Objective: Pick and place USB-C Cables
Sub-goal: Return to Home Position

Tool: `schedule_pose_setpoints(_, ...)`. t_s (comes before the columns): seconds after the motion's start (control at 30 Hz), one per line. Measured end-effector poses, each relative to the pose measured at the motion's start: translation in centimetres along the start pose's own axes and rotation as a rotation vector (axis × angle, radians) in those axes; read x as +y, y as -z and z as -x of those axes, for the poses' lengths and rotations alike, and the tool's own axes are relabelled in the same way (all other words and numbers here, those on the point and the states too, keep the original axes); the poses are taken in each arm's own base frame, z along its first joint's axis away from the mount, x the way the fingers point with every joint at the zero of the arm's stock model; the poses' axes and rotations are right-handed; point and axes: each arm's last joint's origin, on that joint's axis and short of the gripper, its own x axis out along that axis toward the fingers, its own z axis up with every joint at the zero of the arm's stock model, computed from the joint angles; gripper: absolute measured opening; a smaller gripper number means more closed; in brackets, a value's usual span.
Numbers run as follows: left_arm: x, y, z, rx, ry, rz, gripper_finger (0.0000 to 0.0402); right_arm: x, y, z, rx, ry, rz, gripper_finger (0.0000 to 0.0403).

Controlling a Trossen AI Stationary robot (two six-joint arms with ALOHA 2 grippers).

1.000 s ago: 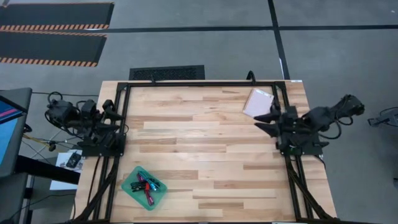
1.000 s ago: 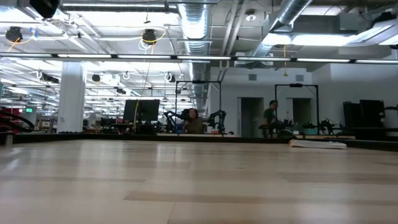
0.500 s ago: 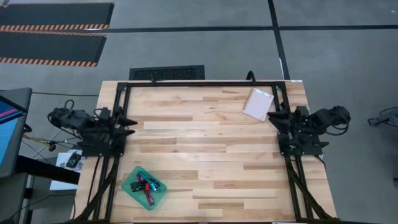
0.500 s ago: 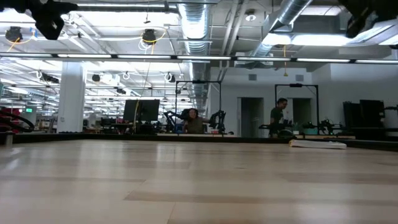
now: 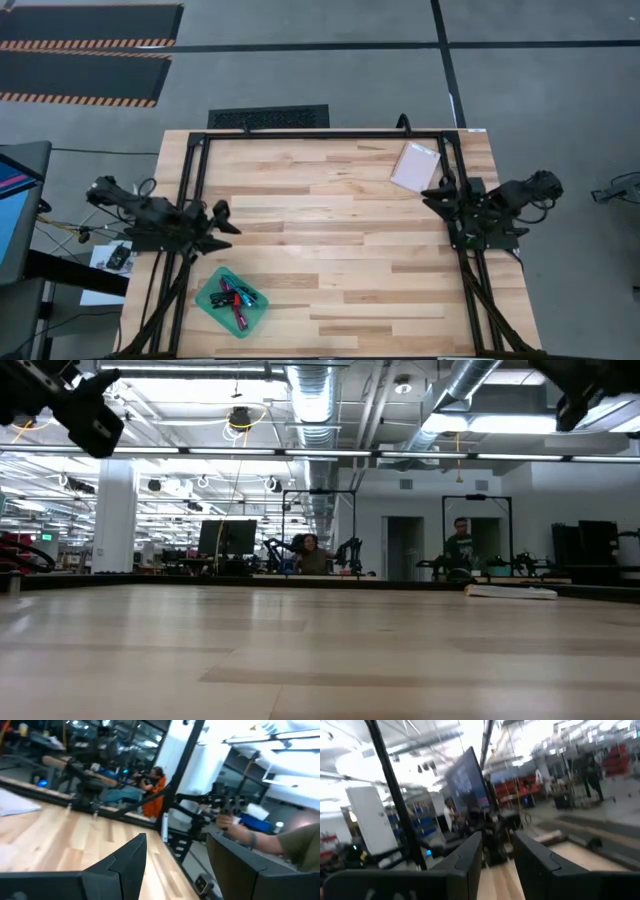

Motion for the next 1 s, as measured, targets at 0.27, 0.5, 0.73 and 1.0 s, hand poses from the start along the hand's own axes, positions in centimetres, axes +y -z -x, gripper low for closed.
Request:
schedule_pose_setpoints(0.27,0.4,1.2,-0.1,0.006,0.012,-0.015,0.0195,-0.3,2.7,-0.1,0.071,0.005,0.019,0.0134)
schedule_pose_setpoints(0.5,0.5,1.7,-0.1,0.07,0.045,-0.099,0.0195,-0.6,4.7,-0.1,0.123,-0.033,0.049,0.0132)
schedule_pose_setpoints(0.73,0.7,2.2,-0.1,0.109,-0.002,-0.094,0.0195,-1.0,7.0,0.1,0.191,-0.023,0.061,0.0133)
schedule_pose_setpoints(1.0,0.9,2.3,-0.1,0.124,-0.02,-0.095,0.0195,-1.4,7.4,0.1,0.213,0.02,0.078,0.0134)
